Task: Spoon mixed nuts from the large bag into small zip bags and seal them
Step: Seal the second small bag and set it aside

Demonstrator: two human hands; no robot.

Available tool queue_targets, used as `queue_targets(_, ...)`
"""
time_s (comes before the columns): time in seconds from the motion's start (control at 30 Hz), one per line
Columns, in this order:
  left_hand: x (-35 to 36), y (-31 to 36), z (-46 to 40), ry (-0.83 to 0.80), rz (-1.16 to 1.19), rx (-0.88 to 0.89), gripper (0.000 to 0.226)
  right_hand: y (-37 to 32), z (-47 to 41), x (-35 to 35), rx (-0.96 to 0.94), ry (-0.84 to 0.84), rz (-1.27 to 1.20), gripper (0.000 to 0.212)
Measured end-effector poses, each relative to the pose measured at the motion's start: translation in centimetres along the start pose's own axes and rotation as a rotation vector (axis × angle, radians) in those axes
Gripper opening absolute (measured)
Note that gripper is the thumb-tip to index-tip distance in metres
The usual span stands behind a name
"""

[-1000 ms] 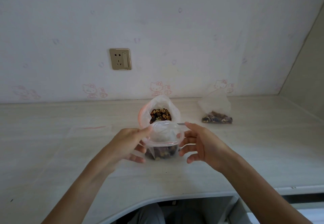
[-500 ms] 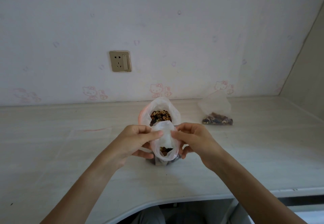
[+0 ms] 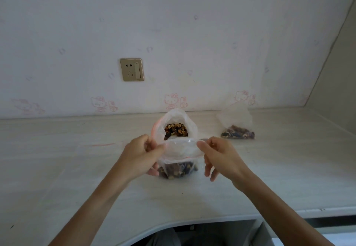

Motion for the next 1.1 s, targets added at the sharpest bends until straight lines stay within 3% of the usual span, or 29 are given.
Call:
queue_targets(0.07,1.5,-1.2,0.2,-0.183,0.321,-0.079,0.040,1.0,0.4,1.1,0.060,-0.164,-0.367,0.035)
queue_targets(0.23,3.9,-1.4,0.4,-0.438,0.660,-0.052,0.050,1.5,0.5,3.7,0.038,-0.377,-0.764,0.047)
queue_targets(0.33,4.1,-1.3,0.4,-0.475,0.753,-0.012,0.052,1.4,0.5,4.3,0.000,-0.430,-0.879,0.046)
queue_targets(0.5,3.5,-0.9,0.2,-0.443,0.864,0.056,0.044,1.0,0.5,4.2,-0.062,-0.406,-0.860,0.026)
queue_targets(0.6,2.4,-0.8,0.0,-0.327,0.816,0.074,0.024,0.2,0.4,2.9,-0.096,-0.283,-0.723,0.027)
queue_targets(0.7,1.1,-0.3,-0.1,-0.156,0.615,0.076,0.017,-1.0,0.5,0.7,-0.099,-0.041,-0.322,0.023)
queue_targets(0.77,-0.7,0.5,0.1,0.067,0.340,0.128,0.034,-2.6,0.9,-0.2,-0.141,0.123,0.003,0.033)
queue_targets(0.83,-2.0,2.6,0.8,0.268,-0.061,0.239,0.031,-4.4,1.3,-0.1,-0.214,0.222,0.305,0.039)
queue_targets(0.9,-1.7,4.2,1.1,0.316,-0.404,0.270,0.024,-5.1,1.3,0.2,-0.233,0.261,0.466,0.037)
queue_targets(0.97,-1.5,4.2,0.6,0.257,-0.468,0.163,0.015,-4.6,0.9,-0.1,-0.136,0.205,0.366,0.022)
queue_targets(1.03,-1.5,3.1,0.0,0.123,-0.216,0.048,0.008,-3.2,0.6,-0.3,-0.016,0.085,0.036,0.008)
queue_targets(1.1,-0.8,1.9,-0.4,-0.042,0.089,-0.024,0.024,-2.0,0.6,-0.1,0.066,-0.058,-0.294,0.018)
Point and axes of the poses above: each hand's wrist, its own z-axis away from the middle knuckle, its own x-axis out of the palm, y = z × x, the point moved 8 cm from there along -z, towards the middle knuckle, and after that the axes turned 14 degrees about -y, right-handed, at the moved point
